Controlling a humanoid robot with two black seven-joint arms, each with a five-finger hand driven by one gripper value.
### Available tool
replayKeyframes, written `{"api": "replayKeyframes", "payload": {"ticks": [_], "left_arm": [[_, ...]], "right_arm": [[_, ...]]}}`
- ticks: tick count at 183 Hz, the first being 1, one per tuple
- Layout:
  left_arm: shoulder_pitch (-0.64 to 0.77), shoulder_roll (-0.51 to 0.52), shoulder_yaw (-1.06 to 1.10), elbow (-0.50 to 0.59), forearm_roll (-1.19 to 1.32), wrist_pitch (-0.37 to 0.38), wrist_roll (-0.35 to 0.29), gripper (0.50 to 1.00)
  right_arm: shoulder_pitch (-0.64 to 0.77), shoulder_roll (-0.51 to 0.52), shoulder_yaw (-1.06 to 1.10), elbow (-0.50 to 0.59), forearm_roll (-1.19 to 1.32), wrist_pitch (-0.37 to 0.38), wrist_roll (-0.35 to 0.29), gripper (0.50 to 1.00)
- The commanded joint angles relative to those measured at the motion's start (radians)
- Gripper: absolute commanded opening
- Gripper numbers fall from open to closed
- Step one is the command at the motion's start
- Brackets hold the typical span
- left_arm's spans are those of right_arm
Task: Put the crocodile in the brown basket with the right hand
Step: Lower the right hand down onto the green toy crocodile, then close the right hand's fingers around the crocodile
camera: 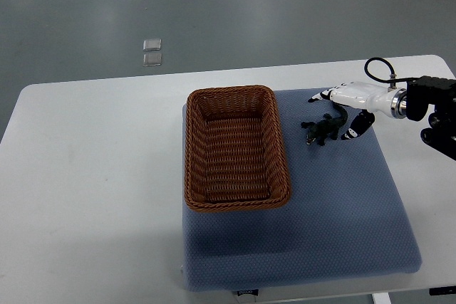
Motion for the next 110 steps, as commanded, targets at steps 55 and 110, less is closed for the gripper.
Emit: {"api": "replayKeyframes", "payload": {"ticks": [55, 110], "left_arm": [[0.000, 0.000, 0.000, 0.000, -0.001, 0.000, 0.000, 1.000], [0.000, 0.000, 0.000, 0.000, -0.001, 0.000, 0.000, 1.000]], "right_arm": [[0.002, 0.007, -0.029, -0.015, -0.004, -0.029, 0.005, 0.850], [0.001, 0.014, -0.058, -0.020, -0.005, -0.067, 0.005, 0.789]]}}
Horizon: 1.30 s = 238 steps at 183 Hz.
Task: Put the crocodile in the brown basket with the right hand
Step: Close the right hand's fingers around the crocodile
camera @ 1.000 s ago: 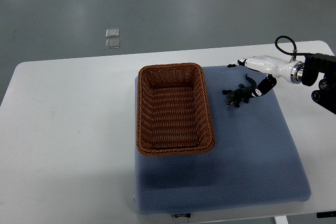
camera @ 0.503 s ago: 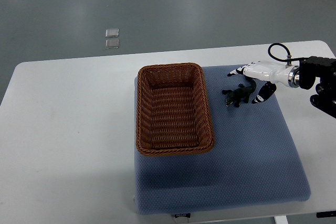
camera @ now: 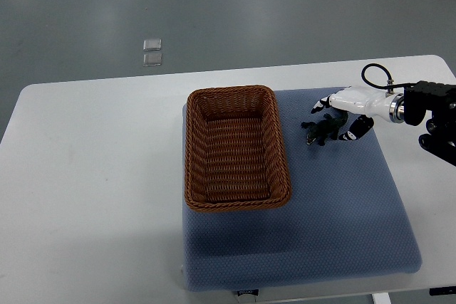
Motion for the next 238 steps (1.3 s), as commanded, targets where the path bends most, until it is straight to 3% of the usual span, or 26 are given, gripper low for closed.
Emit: {"api": "replayKeyframes", "payload": {"ticks": [1, 133, 200, 214, 226, 238], "left_arm": [[0.000, 0.000, 0.000, 0.000, -0.001, 0.000, 0.000, 1.000], [0.000, 0.000, 0.000, 0.000, -0.001, 0.000, 0.000, 1.000], [0.000, 0.000, 0.000, 0.000, 0.000, 0.000, 0.000, 1.000], [0.000, 0.000, 0.000, 0.000, 0.000, 0.000, 0.000, 1.000], [0.000, 0.000, 0.000, 0.000, 0.000, 0.000, 0.000, 1.000], [0.000, 0.000, 0.000, 0.000, -0.001, 0.000, 0.000, 1.000]], "right_arm": [[-0.002, 0.001, -0.003, 0.000, 0.000, -0.007, 0.000, 0.789], [-0.002, 0.029, -0.080, -0.065, -0.022, -0.078, 0.001, 0.756], [0.000, 0.024, -0.077, -0.066, -0.019, -0.087, 0.000, 0.633], [0.000, 0.021, -0.077, -0.066, -0.016, -0.100, 0.000, 0.586], [0.000, 0.018, -0.075, -0.066, -0.014, -0.101, 0.000, 0.500], [0.000, 0.015, -0.072, -0.066, -0.014, -0.101, 0.000, 0.500]]}}
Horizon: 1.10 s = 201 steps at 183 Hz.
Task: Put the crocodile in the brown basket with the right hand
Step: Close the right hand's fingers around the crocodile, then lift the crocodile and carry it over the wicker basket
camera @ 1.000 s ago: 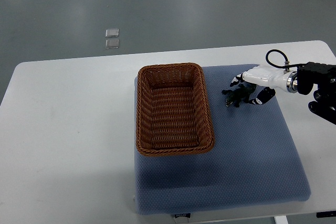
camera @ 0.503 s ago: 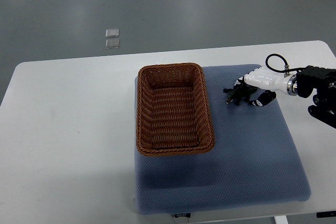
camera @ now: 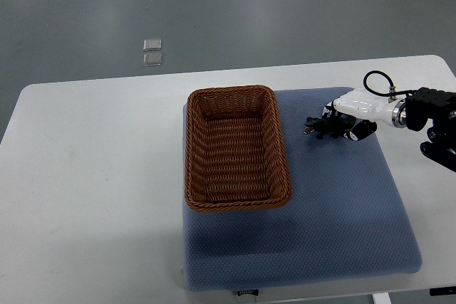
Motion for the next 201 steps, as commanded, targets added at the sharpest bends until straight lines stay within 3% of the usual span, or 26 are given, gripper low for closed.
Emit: {"api": "replayKeyframes", "payload": {"ticks": [1, 143, 201], "left_arm": [[0.000, 0.000, 0.000, 0.000, -0.001, 0.000, 0.000, 1.000], [0.000, 0.000, 0.000, 0.000, 0.001, 0.000, 0.000, 1.000], [0.000, 0.000, 0.000, 0.000, -0.001, 0.000, 0.000, 1.000]], "right_arm": [[0.000, -0.004, 0.004, 0.000, 0.001, -0.002, 0.000, 0.500], [0.039, -0.031, 0.045, 0.012, 0.045, -0.073, 0.014, 0.500], [0.094, -0.014, 0.096, 0.100, 0.044, -0.081, 0.012, 0.500]]}}
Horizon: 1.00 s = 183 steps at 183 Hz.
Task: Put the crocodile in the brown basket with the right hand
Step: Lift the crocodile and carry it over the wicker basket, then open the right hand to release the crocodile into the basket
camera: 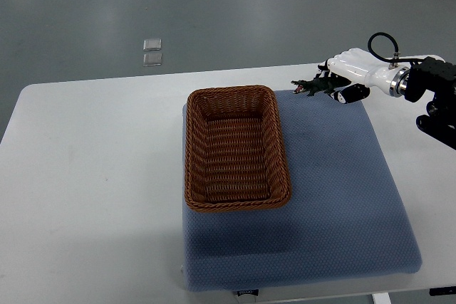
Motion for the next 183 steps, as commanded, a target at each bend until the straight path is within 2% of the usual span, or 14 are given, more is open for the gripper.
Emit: {"api": "replayKeyframes", "payload": {"ticks": [1, 25, 75, 137, 183], "left_arm": [[0.000, 0.000, 0.000, 0.000, -0.001, 0.000, 0.000, 1.000], [0.000, 0.000, 0.000, 0.000, -0.001, 0.000, 0.000, 1.000], [0.000, 0.000, 0.000, 0.000, -0.001, 0.000, 0.000, 1.000], [0.000, 0.000, 0.000, 0.000, 0.000, 0.000, 0.000, 1.000], [0.000, 0.000, 0.000, 0.000, -0.001, 0.000, 0.000, 1.000]], "right_arm": [[0.021, 0.002, 0.002, 0.031, 0.000, 0.000, -0.001, 0.500], [0.044, 0.010, 0.002, 0.091, -0.003, 0.000, -0.002, 0.500], [0.072, 0.113, -0.001, 0.158, -0.006, 0.001, 0.002, 0.500], [0.070, 0.220, -0.014, 0.165, -0.017, 0.001, 0.002, 0.500], [0.047, 0.228, -0.040, 0.155, -0.020, 0.001, 0.001, 0.500]]}}
